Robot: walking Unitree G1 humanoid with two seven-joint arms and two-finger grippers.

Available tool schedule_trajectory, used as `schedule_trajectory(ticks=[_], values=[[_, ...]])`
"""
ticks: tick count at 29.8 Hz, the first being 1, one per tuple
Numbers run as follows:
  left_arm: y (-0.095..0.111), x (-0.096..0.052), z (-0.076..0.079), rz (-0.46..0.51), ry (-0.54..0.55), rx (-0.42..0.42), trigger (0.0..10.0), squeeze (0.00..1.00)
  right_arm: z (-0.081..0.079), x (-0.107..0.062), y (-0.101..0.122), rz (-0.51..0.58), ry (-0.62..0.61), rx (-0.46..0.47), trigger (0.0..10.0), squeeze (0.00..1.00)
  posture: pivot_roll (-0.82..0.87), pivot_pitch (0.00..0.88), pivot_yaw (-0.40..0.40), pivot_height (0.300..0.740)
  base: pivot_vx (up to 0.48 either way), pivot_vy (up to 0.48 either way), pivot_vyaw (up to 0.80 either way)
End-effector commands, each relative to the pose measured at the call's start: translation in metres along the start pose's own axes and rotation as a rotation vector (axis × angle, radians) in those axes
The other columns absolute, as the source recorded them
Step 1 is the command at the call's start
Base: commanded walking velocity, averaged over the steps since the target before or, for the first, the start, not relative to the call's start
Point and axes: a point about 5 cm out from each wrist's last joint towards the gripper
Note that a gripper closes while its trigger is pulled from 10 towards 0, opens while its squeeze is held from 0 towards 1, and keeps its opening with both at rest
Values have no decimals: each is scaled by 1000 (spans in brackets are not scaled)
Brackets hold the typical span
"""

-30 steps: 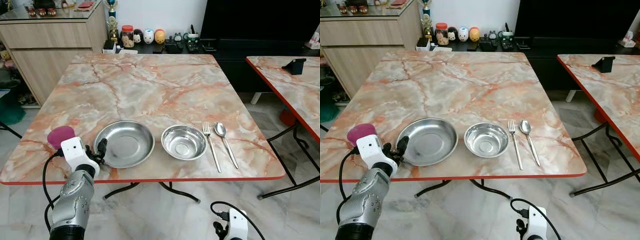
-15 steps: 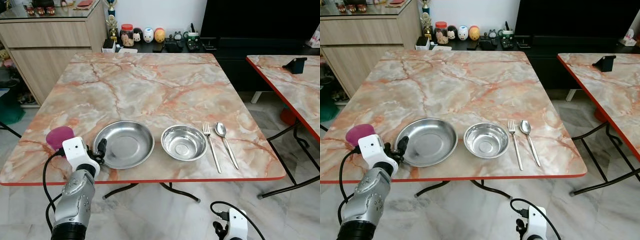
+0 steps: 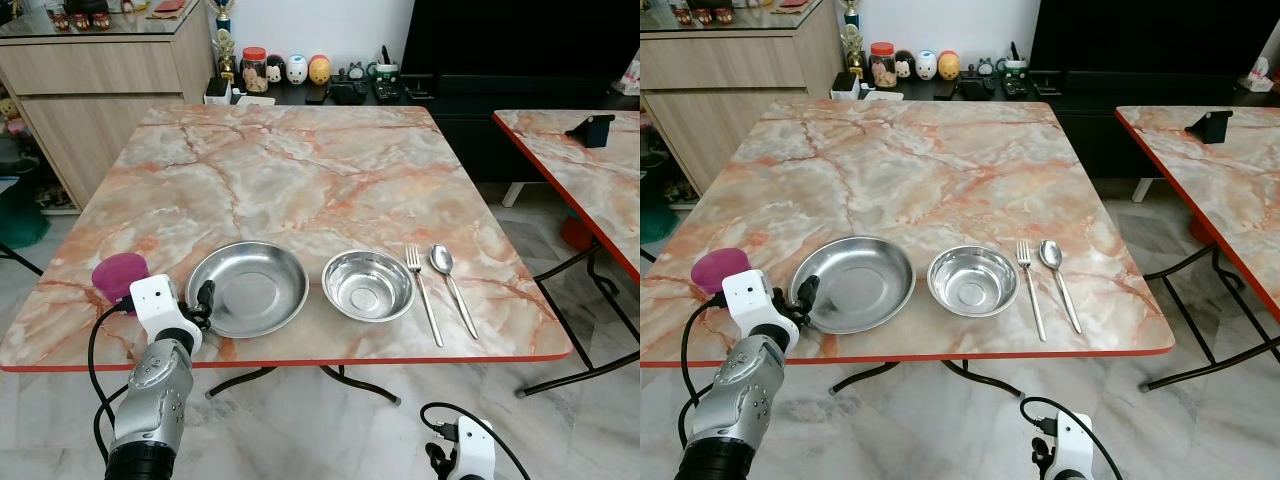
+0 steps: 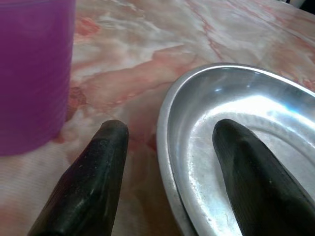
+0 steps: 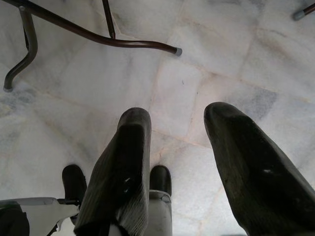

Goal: Setting the table

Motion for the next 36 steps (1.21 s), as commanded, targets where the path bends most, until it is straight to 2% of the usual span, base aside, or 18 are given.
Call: schedule_trajectory(ticks=[1,4,5,6,7,9,10,11,12,13,26,27,28,29,30,31,36], values=[[2,3,1,-2,11,13,10000,0,2,0,1,7,-5,4,10000,0,60,0,-38,740,0,0,0],[3,3,1,-1,11,11,10000,0,2,0,1,7,-4,3,10000,0,60,0,-38,740,0,0,0],[2,3,1,-3,13,14,8039,0,2,0,1,6,-4,3,10000,0,60,0,-38,740,0,0,0],[2,4,1,-4,14,15,8039,0,2,0,1,6,-3,3,10000,0,60,0,-38,740,0,0,0],[2,4,1,-7,16,18,4902,0,1,0,1,6,-2,3,10000,0,60,0,-38,740,0,0,0],[1,3,1,-10,15,21,5137,0,1,0,1,5,-1,4,10000,0,60,0,-38,740,0,0,0],[1,3,1,-17,16,30,6118,0,1,0,1,5,0,4,10000,0,60,0,-38,740,0,0,0],[1,4,1,-21,15,38,6588,0,1,0,1,5,0,4,10000,0,60,0,-38,740,0,0,0],[0,4,1,-30,11,55,9020,0,1,0,1,5,0,4,10000,0,60,0,-38,740,0,0,0],[0,4,2,-31,9,59,10000,0,1,0,1,5,0,4,10000,0,62,0,-40,740,0,0,0],[-2,5,2,-60,33,85,10000,0,1,0,1,6,5,2,10000,0,61,0,-39,740,0,0,0],[-2,5,1,-63,35,87,9412,0,1,0,1,6,6,2,10000,0,61,0,-39,740,0,0,0],[-2,5,1,-63,35,87,9412,0,1,0,1,6,6,2,10000,0,61,0,-39,740,0,0,0],[-2,5,0,-72,49,88,4353,0,1,0,1,6,7,2,10000,0,61,0,-39,740,0,0,0],[-3,5,-1,-74,54,82,1373,0,1,0,1,6,7,2,10000,0,61,0,-39,740,0,0,0],[-3,5,-1,-76,57,81,0,0,1,0,1,6,7,2,10000,0,63,0,-40,740,0,0,0],[-3,5,-2,-82,59,91,0,0,1,0,1,5,7,2,10000,0,63,0,-40,740,0,0,0]])
Point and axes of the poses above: a point about 5 cm out from each wrist's last joint towards the gripper, its own x axis pointing out of the wrist towards the gripper, its own y axis along the axis of the wrist's last joint, z = x × y, and after that the axes turned 3 degrees about -x, right-handed
